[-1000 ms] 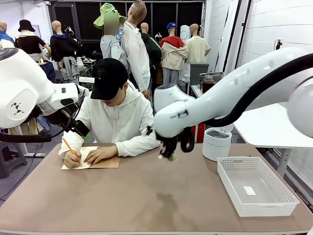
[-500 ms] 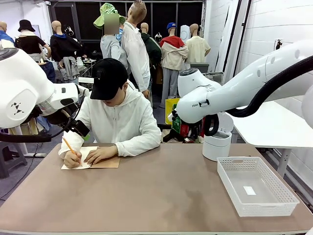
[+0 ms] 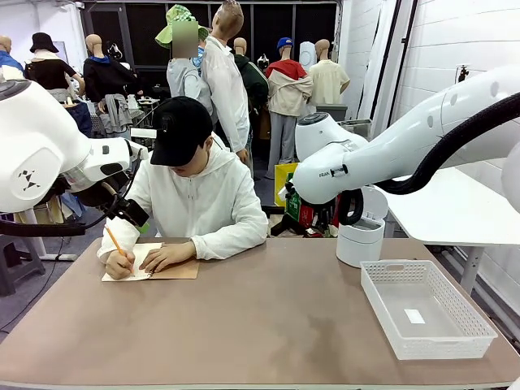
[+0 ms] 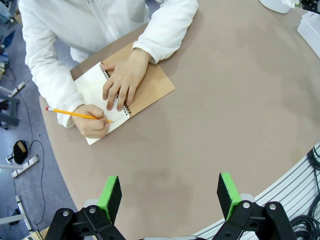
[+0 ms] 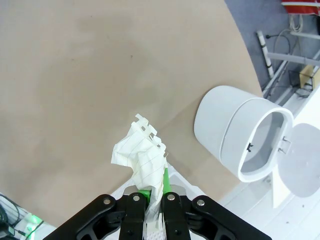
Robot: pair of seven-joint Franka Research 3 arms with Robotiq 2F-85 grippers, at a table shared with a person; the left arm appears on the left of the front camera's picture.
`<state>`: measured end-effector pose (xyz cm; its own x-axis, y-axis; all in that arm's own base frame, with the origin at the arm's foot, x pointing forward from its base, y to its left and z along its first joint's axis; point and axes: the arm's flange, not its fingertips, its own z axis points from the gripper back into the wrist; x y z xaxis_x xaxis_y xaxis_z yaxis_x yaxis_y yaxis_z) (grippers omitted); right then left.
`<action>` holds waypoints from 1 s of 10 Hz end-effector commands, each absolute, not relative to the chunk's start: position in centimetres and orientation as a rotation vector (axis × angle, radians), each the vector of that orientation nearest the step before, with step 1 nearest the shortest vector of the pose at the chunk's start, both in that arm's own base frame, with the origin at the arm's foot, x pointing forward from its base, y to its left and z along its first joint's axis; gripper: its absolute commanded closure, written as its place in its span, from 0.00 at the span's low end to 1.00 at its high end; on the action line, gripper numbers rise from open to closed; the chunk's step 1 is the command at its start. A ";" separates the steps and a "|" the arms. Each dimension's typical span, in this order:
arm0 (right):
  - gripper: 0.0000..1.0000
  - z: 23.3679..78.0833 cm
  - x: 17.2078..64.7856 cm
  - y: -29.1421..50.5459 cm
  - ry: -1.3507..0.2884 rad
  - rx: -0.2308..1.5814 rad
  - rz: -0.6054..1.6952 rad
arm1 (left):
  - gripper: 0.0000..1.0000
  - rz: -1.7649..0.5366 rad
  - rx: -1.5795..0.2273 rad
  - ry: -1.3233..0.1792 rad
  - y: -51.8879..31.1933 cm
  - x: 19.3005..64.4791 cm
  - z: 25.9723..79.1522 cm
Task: Sort the paper based on its condition.
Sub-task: If a person hands you a paper, place it in the Organizing basket , and if it's crumpled, put it in the Trash can.
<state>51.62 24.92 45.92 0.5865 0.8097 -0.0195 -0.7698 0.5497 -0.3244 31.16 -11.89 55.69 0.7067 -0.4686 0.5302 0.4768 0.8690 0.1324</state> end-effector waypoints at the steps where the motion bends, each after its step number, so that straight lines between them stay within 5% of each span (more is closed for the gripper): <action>1: 0.97 45.8 51.7 24.7 -0.135 -0.315 0.935 | 0.00 -0.522 -0.022 -0.589 -11.8 31.2 55.7; 10: 0.97 46.5 60.9 17.9 -0.198 -0.531 0.775 | 0.00 -0.522 -0.022 -0.589 -11.8 31.2 55.7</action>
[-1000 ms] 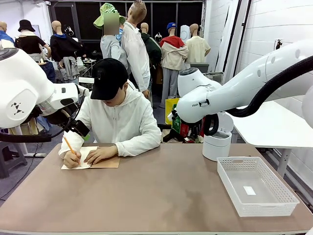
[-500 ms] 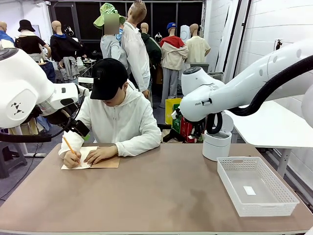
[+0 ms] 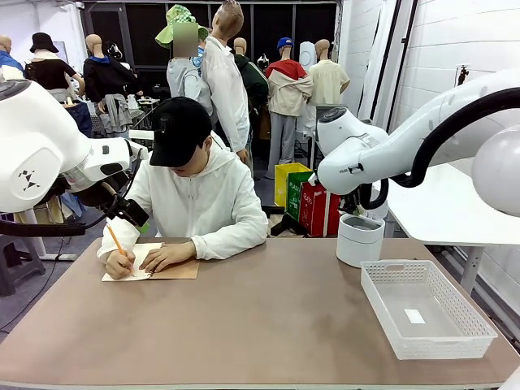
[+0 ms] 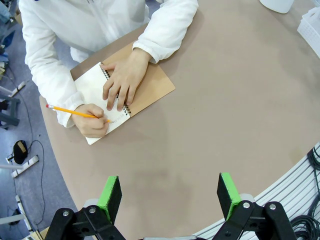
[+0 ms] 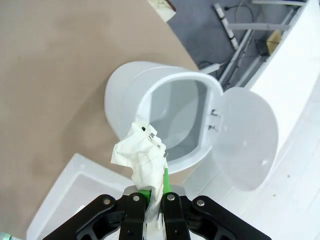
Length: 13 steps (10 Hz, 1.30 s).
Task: Sort the paper based on its condition.
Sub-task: If a person hands you a paper, place it in the Organizing basket , and if it's crumpled, put it in the Trash can.
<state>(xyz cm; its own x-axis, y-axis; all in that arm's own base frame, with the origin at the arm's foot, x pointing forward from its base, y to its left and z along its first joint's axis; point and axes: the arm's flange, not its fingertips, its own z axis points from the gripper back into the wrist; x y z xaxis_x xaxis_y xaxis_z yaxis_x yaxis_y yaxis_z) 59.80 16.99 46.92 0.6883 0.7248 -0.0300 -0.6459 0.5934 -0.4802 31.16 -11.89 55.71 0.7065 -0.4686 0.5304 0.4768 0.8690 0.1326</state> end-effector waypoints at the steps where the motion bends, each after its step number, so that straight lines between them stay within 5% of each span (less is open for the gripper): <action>1: 0.97 46.1 62.0 17.6 -0.205 -0.576 0.756 | 0.00 -0.522 -0.022 -0.589 -11.8 31.2 55.7; 13: 0.97 42.7 63.9 15.1 -0.133 -0.671 0.715 | 0.00 -0.522 -0.022 -0.589 -11.8 31.2 55.7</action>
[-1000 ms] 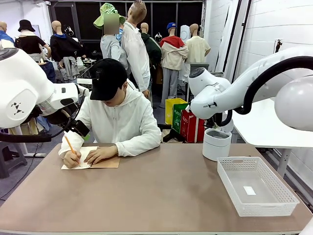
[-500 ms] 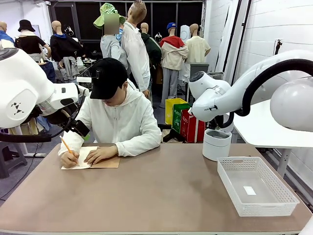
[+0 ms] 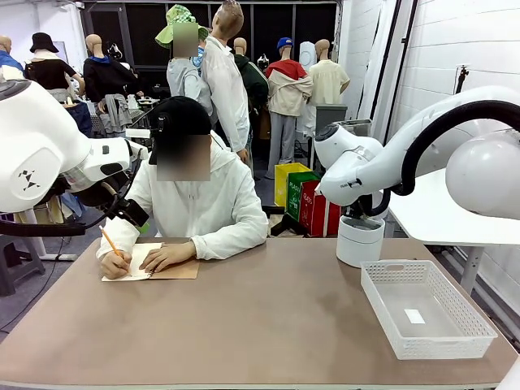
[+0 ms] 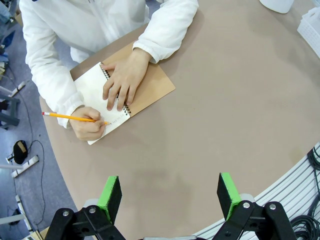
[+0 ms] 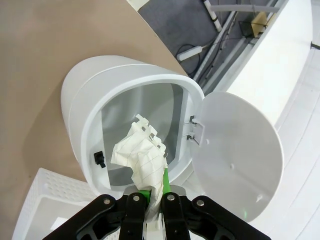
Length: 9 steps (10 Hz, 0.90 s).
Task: Sort the paper based on its condition.
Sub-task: If a person hands you a paper, place it in the Organizing basket , and if it's crumpled, put it in the Trash can.
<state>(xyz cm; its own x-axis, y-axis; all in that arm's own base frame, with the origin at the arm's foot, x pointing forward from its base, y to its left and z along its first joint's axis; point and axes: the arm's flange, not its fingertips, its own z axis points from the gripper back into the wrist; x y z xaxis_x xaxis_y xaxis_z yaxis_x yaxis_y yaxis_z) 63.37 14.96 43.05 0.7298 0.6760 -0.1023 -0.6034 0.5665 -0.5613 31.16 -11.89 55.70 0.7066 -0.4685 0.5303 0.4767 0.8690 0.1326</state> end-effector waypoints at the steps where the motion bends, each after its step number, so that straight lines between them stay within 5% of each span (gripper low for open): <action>1: 0.95 42.6 64.0 15.1 -0.130 -0.666 0.714 | 0.00 -0.522 -0.022 -0.589 -11.8 31.2 55.7; 6: 0.00 42.4 63.6 14.9 -0.137 -0.650 0.705 | 0.00 -0.522 -0.022 -0.589 -11.8 31.2 55.7; 9: 0.00 43.5 63.1 14.9 -0.146 -0.653 0.681 | 0.00 -0.522 -0.022 -0.589 -11.8 31.2 55.7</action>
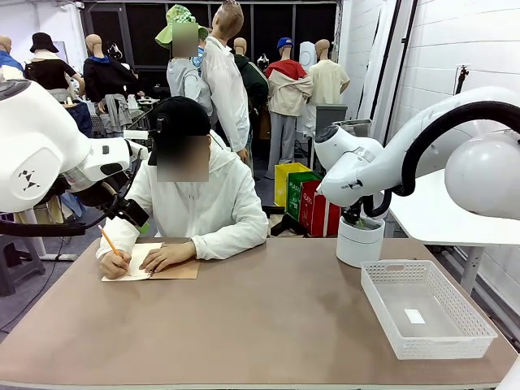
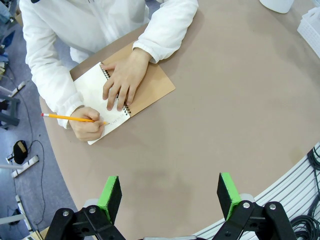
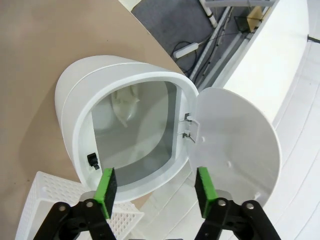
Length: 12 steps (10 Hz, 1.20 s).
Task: Sort the paper based on its condition.
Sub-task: If a person hands you a paper, place it in the Organizing basket , and if it's crumpled, put it in the Trash can.
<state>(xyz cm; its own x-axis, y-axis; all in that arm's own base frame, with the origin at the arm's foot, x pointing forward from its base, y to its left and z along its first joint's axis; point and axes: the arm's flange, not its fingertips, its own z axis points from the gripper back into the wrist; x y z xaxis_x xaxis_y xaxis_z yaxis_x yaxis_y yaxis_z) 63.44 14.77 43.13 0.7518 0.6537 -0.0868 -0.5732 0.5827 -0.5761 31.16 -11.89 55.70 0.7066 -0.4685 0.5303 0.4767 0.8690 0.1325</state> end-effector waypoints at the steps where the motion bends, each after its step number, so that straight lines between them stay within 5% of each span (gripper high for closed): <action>1: 0.00 44.0 62.9 15.0 -0.148 -0.649 0.677 | 0.00 -0.522 -0.022 -0.589 -11.8 31.2 55.7; 12: 0.00 44.5 62.9 14.8 -0.141 -0.629 0.690 | 0.00 -0.522 -0.022 -0.589 -11.8 31.2 55.7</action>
